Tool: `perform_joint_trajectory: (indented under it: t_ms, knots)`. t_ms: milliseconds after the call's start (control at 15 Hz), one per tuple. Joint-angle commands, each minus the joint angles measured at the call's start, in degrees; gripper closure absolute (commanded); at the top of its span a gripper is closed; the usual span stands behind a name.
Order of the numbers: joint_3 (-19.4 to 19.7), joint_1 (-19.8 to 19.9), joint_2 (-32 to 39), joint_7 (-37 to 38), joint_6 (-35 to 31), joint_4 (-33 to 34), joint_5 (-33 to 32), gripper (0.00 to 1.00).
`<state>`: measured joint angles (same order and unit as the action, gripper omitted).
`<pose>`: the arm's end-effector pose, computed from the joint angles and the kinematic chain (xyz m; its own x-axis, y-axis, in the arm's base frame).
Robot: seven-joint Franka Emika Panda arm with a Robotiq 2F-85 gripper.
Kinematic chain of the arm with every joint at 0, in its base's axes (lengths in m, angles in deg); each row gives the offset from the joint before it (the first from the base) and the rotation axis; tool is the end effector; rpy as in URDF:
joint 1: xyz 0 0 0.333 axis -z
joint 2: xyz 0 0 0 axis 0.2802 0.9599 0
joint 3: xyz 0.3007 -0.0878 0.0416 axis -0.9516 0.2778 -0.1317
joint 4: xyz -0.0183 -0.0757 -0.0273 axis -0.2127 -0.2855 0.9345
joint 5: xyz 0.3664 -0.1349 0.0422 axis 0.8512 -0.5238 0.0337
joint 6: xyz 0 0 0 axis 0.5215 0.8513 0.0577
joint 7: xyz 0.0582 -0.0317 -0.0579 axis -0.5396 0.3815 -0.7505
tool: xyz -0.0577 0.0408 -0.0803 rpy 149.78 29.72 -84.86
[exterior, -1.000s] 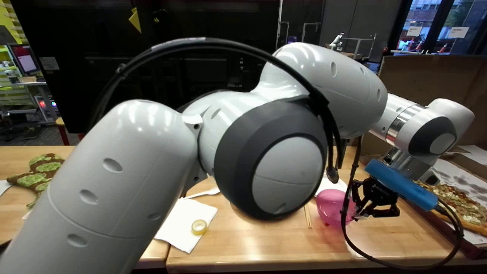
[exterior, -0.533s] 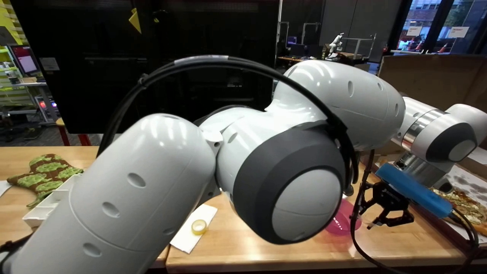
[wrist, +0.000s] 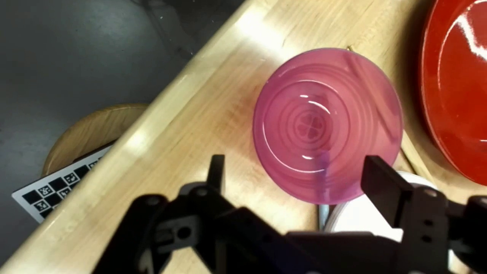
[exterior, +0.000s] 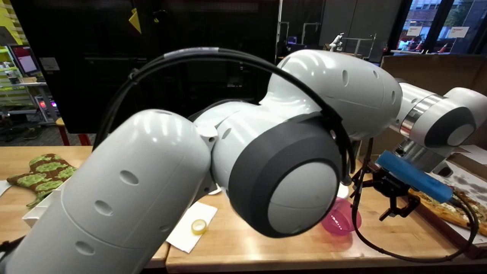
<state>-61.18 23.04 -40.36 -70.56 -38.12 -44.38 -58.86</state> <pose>0.5195 -0.4955 0.3841 0.9019 -0.3714 -0.2208 -0.4187 -0.8772 -0.2350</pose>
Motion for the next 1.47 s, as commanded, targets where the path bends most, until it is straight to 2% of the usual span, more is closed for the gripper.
perform_joint_trajectory:
  t_ms: [0, 200, 533, 733, 800, 1067, 1133, 1200, 1400]
  knots:
    - [-0.19, -0.79, -9.70, -3.48, -5.08, -8.78, 0.17, 0.00]
    - [-0.03, -1.89, -17.41, -7.34, -11.27, -16.16, -0.87, 0.00]
    - [-0.69, -7.38, -27.97, -14.31, -20.19, -28.65, -10.02, 0.00]
    - [-2.42, -11.33, -32.85, -16.39, -25.05, -37.21, -15.45, 0.00]
    - [-0.54, -14.64, -34.02, -17.14, -27.18, -39.73, -16.48, 0.00]
    - [-1.23, -20.75, -39.35, -18.00, -38.91, -51.79, -21.84, 0.00]
    - [-1.33, -22.11, -40.65, -18.04, -42.73, -55.13, -23.15, 0.25]
    - [-1.45, -23.28, -41.86, -18.24, -46.32, -58.22, -24.19, 0.26]
    - [-1.50, -25.93, -45.65, -18.43, -54.85, -67.65, -24.97, 0.47]
